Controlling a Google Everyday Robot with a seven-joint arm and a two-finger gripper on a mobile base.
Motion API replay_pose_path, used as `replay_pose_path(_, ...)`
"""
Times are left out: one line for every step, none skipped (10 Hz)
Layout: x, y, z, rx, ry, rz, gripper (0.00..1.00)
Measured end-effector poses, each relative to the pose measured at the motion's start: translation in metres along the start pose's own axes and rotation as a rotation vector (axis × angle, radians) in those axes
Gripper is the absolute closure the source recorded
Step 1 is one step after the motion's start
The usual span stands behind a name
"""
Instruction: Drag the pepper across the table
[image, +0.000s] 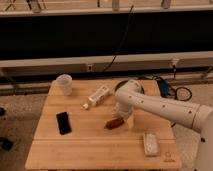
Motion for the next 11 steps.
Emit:
replay_pose_path(-0.0001, -0.0007, 0.0003, 0.000, -0.002, -0.010, 0.20)
replay_pose_path(0.0006, 0.0000, 0.0013, -0.002, -0.002, -0.019, 0.20)
replay_pose_path(0.0009, 0.0001, 0.0016, -0.001, -0.003, -0.026, 0.20)
replay_pose_path(0.0009, -0.0004, 0.0026, -0.003, -0.004, -0.040, 0.20)
replay_pose_path(0.0009, -0.0007, 0.0028, -0.004, -0.005, -0.049, 0.20)
replay_pose_path(0.0010, -0.0002, 0.0034, -0.007, -0.006, -0.057, 0.20)
replay_pose_path(0.0013, -0.0007, 0.0033, -0.008, -0.007, -0.071, 0.20)
replay_pose_path(0.0016, -0.0006, 0.0037, -0.009, -0.008, -0.078, 0.20)
replay_pose_path(0.0014, -0.0012, 0.0039, -0.009, -0.009, -0.086, 0.20)
replay_pose_path(0.0017, -0.0011, 0.0045, -0.011, -0.011, -0.099, 0.20)
replay_pose_path(0.0015, -0.0010, 0.0051, -0.012, -0.012, -0.109, 0.20)
